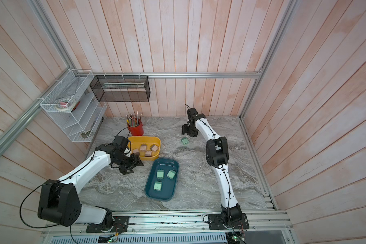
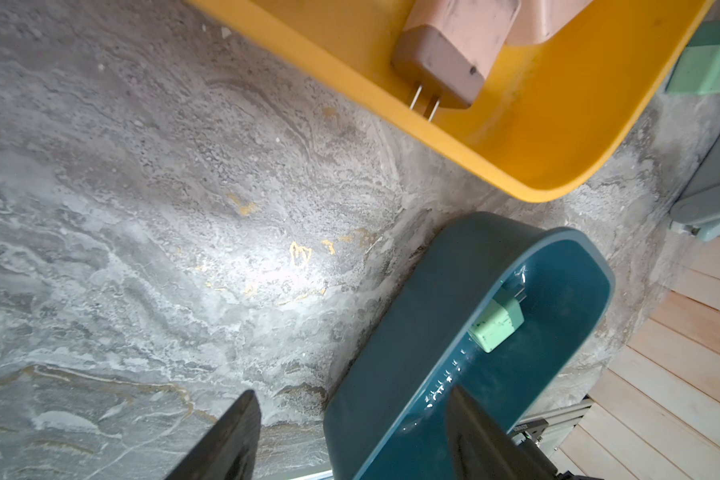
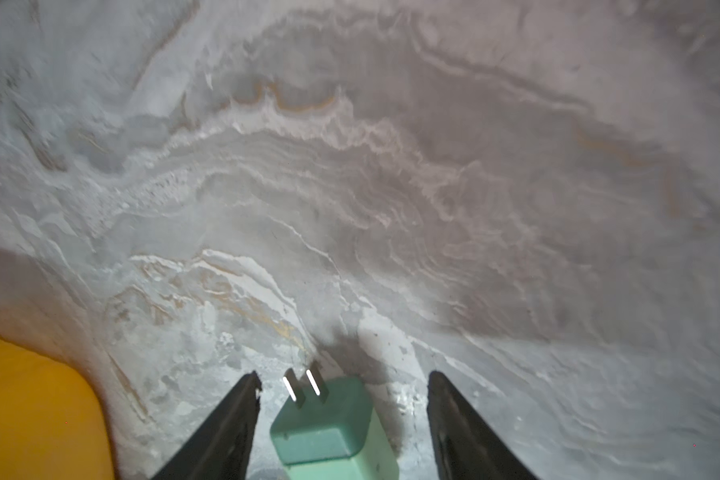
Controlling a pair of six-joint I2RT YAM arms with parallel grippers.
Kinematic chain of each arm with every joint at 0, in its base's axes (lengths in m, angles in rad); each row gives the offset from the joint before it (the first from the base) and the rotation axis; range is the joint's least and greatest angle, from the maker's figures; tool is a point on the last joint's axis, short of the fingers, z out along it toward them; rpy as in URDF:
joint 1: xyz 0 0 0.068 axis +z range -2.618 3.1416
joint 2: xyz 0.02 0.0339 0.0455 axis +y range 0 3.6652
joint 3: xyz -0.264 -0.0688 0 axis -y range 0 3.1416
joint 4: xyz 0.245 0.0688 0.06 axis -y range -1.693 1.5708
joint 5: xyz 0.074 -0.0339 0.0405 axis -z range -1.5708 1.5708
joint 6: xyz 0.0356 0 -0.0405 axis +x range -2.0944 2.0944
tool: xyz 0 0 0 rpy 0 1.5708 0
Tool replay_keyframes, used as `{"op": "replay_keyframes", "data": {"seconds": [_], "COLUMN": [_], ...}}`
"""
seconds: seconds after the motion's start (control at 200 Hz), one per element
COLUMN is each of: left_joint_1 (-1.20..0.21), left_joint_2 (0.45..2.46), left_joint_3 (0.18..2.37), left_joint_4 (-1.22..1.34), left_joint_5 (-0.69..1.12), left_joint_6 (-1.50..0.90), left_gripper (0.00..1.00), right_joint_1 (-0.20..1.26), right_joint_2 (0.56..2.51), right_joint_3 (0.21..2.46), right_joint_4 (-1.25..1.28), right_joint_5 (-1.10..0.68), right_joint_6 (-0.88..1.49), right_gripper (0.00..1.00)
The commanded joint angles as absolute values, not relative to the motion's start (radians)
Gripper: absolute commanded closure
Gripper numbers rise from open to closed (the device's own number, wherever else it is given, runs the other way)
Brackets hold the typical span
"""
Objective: Place the plugs by color into the storage box
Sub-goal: Pick up the plug from the center of the board.
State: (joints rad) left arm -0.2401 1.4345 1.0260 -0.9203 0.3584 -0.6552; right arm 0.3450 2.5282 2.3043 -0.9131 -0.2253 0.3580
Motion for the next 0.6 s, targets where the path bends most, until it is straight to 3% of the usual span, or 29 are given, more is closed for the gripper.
{"op": "replay_keyframes", "data": {"seconds": [0.0,0.595], "left_joint_1": [-0.233,-0.234], "left_joint_2": [1.452,1.436], "left_joint_3": [1.061,1.044], "left_joint_4": [-0.915,-0.923], "left_joint_5": [0.352,0.354], "left_joint_6": [-0.660,-0.649], "left_gripper": [0.27,0.27], "right_joint_1": [0.381,0.469], "right_joint_2": [2.495,2.425], "right_joint_3": [2.252,2.045], "right_joint_4": [-0.890,-0.870], "right_joint_5": [-0.264,-0.106], "right_joint_6": [0.270,0.264], "right_gripper": [0.37,0.46]}}
